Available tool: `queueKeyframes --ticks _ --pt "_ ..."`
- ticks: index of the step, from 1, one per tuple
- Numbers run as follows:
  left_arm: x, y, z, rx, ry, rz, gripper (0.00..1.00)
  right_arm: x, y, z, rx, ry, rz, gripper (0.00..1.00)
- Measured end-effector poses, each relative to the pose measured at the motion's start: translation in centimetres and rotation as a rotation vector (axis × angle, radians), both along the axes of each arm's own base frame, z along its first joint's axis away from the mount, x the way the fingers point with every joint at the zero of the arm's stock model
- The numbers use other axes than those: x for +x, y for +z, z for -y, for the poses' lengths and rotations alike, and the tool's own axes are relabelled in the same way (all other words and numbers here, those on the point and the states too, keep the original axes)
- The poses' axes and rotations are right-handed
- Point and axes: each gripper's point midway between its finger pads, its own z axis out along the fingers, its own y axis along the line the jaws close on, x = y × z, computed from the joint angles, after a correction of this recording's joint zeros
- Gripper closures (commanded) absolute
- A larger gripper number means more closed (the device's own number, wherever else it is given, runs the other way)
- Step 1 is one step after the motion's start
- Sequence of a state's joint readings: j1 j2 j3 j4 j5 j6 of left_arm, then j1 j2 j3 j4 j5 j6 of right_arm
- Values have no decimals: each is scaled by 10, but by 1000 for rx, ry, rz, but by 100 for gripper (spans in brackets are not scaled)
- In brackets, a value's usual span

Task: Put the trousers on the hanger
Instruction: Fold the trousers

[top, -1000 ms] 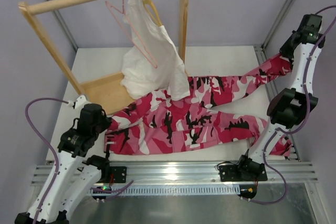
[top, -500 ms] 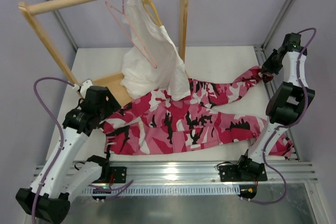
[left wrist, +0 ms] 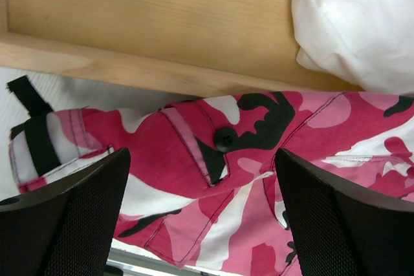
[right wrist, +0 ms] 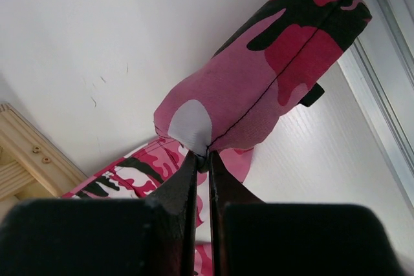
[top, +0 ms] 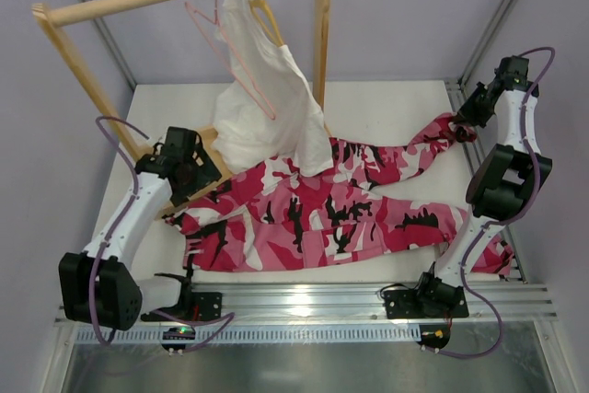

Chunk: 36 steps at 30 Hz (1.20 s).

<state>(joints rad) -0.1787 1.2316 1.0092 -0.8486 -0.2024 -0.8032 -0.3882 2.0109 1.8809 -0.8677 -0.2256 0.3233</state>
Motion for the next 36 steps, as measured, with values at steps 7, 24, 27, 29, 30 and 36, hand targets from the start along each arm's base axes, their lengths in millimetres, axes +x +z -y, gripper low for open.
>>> queueKeyframes --ticks 7,24,27,29,30,36 --pt "11 -20 14 -24 -117 -51 11 2 2 -7 29 24 14 96" --pt "16 -58 36 -79 -326 -177 100 3 3 -10 47 38 27 96" --pt "18 -54 36 -79 -334 -173 100 3 3 -10 48 35 26 96" --pt "21 -47 35 -68 -330 -157 100 3 4 -8 42 22 22 96" --pt "23 -42 33 -56 -325 -143 100 2 4 -6 35 5 15 96" --pt "28 7 16 31 -277 23 100 -12 26 16 -76 -128 4 96"
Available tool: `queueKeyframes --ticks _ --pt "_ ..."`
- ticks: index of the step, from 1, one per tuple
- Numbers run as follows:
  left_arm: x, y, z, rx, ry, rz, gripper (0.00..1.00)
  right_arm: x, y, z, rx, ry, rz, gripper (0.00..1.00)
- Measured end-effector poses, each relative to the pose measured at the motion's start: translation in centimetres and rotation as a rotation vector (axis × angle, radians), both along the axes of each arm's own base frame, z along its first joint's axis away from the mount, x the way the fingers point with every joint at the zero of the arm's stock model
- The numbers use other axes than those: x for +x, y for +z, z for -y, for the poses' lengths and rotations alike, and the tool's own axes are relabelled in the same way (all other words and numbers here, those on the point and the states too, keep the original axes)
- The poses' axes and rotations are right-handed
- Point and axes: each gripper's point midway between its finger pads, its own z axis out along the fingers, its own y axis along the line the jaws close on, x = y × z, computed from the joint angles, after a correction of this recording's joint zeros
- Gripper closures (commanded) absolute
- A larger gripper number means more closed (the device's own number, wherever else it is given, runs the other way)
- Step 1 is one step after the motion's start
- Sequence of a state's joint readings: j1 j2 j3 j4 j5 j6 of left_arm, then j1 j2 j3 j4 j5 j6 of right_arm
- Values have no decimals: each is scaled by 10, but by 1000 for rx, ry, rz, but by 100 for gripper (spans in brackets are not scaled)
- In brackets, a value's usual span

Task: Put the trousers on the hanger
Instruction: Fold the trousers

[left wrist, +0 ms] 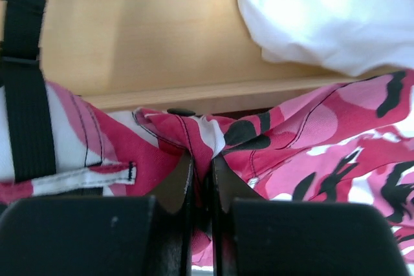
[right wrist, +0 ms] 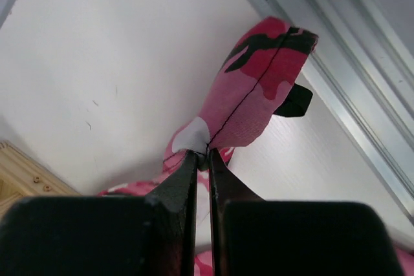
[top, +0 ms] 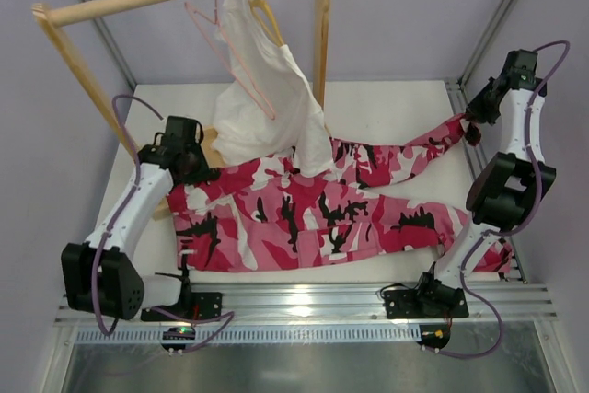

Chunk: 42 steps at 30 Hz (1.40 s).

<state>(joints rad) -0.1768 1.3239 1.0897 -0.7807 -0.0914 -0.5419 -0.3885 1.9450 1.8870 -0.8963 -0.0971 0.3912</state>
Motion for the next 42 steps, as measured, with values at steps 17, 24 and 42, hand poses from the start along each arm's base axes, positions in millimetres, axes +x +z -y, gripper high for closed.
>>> queueKeyframes --ticks 17,24,42 --pt "-22 25 -24 78 55 130 100 -62 107 75 -202 -318 148 96" --pt "-29 31 -29 96 46 166 100 -62 105 84 -186 -349 151 96" --pt "-33 -25 -32 130 70 2 100 -10 46 60 -90 -229 93 96"
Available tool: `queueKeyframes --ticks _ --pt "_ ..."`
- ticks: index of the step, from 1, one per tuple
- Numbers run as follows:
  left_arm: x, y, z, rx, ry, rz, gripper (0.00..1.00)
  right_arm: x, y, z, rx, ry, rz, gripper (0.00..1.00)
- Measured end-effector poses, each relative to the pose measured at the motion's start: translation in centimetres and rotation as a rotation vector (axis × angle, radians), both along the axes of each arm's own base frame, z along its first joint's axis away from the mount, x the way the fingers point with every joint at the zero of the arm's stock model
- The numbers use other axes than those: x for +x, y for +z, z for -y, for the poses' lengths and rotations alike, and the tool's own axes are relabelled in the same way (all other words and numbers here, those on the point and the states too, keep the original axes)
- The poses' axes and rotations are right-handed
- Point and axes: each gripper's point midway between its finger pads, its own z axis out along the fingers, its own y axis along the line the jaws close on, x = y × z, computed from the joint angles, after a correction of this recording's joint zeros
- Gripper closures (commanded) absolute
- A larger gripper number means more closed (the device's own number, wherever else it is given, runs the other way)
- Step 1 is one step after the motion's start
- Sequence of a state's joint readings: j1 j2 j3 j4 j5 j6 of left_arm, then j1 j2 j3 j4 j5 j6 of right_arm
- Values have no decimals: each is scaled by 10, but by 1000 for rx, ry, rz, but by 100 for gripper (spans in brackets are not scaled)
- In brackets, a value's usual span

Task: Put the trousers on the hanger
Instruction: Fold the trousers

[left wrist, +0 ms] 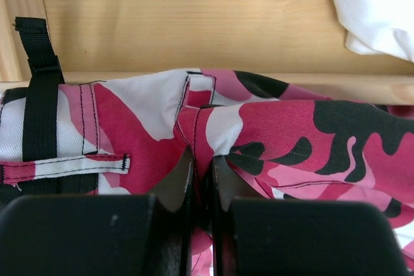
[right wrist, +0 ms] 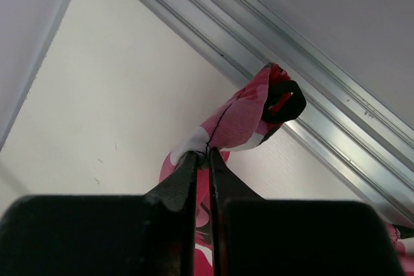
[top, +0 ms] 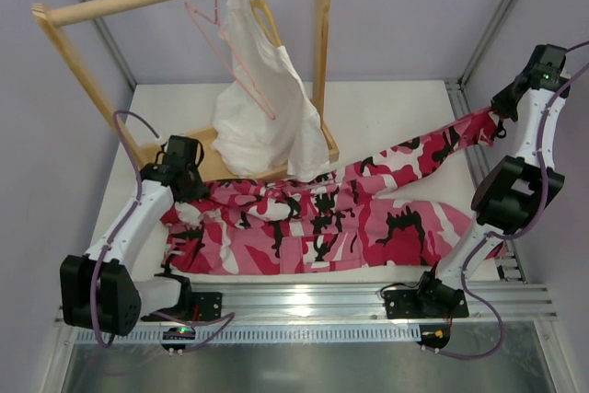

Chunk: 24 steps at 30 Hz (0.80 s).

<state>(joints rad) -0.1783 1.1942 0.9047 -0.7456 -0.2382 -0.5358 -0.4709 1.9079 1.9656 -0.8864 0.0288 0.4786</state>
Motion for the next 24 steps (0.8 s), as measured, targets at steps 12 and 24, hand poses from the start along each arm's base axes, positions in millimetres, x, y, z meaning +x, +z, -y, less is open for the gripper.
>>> queueKeyframes --ticks 12,24 --pt "24 23 -7 27 85 64 100 17 -1 17 36 -48 78 96" --pt "21 53 -25 71 175 186 100 22 16 13 120 -31 228 96"
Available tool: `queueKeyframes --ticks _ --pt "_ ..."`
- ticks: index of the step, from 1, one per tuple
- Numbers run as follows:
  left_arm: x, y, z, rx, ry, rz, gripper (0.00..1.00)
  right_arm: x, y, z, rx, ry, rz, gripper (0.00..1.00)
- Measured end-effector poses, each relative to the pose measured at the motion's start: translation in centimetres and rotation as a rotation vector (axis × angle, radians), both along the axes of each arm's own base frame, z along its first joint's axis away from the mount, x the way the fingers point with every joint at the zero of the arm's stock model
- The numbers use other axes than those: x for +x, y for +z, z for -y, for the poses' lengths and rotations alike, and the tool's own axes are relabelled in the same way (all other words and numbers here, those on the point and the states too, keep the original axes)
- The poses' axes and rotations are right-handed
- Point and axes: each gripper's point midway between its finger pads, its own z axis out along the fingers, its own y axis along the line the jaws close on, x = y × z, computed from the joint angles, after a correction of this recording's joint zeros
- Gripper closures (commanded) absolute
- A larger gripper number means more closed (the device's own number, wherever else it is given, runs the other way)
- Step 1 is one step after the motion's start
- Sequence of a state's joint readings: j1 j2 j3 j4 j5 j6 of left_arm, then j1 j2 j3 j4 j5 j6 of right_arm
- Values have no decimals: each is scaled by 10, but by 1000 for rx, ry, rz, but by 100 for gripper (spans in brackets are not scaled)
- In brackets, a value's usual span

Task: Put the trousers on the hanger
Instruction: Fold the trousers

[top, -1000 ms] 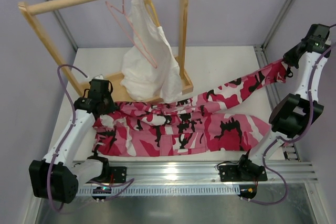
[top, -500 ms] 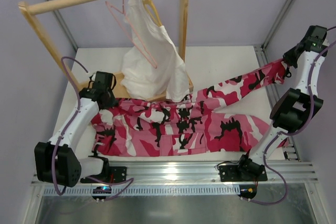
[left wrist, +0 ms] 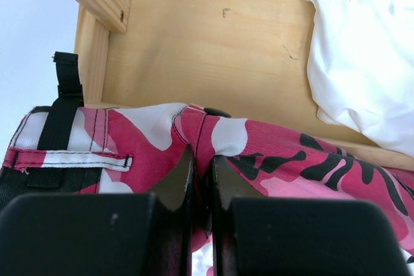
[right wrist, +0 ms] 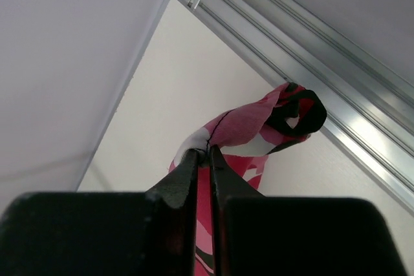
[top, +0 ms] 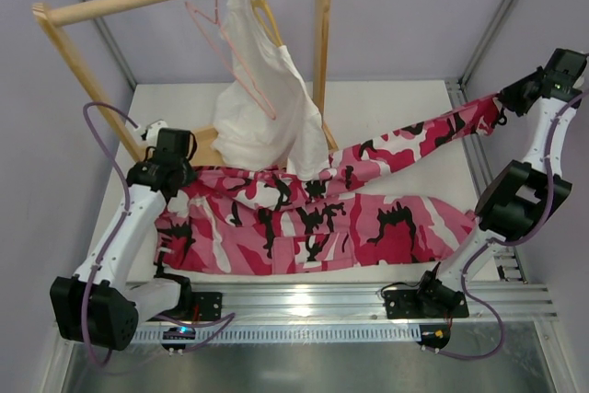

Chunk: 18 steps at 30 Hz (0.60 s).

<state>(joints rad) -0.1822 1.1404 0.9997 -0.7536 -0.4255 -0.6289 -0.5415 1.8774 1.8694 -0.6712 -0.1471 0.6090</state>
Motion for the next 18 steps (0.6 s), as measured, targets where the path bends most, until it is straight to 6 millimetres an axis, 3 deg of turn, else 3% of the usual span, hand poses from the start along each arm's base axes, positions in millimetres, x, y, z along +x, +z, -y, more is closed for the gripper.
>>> queueKeyframes --ticks 6,9,12,15,16,18 --pt "3 -5 0 -3 2 25 99 11 10 -2 49 13 68 96" --pt "8 -14 6 -26 -12 25 100 30 12 -1 54 47 107 96" --pt "17 -27 12 -49 -20 1 89 59 8 -4 57 98 132 96" --pt "23 -45 19 -70 -39 -46 66 88 -6 -12 58 152 144 93" --pt "25 -50 22 -81 -47 -61 51 95 -13 -15 60 165 141 90" --pt "27 -56 27 -100 -59 -73 43 106 -29 -20 69 187 128 84"
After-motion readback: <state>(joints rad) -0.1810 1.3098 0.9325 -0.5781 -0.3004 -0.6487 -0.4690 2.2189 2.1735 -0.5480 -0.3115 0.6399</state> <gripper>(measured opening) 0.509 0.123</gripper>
